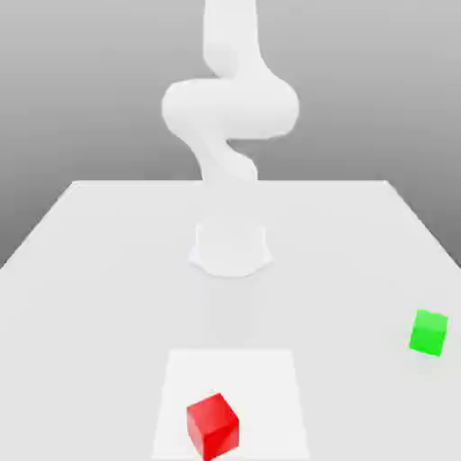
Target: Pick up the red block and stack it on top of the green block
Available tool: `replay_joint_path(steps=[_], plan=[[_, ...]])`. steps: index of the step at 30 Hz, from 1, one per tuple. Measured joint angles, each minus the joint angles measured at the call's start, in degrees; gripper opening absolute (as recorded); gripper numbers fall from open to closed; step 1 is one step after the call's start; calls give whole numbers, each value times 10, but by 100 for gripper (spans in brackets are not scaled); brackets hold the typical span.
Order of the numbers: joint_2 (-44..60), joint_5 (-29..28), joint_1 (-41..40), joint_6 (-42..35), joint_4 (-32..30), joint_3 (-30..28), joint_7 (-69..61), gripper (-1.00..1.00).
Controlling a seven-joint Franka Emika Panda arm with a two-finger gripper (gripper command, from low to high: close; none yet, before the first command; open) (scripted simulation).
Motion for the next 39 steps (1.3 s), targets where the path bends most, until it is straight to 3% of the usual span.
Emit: replay_joint_path(steps=[14,25,29,30,39], plan=[[296,62,70,110,-55,-77,-214,0],[516,47,67,203,-96,-84,-330,0],[599,73,52,267,-87,-65,-356,0],[617,79,46,282,-84,-57,-362,-100],[590,66,52,259,-88,-66,-352,-100]])
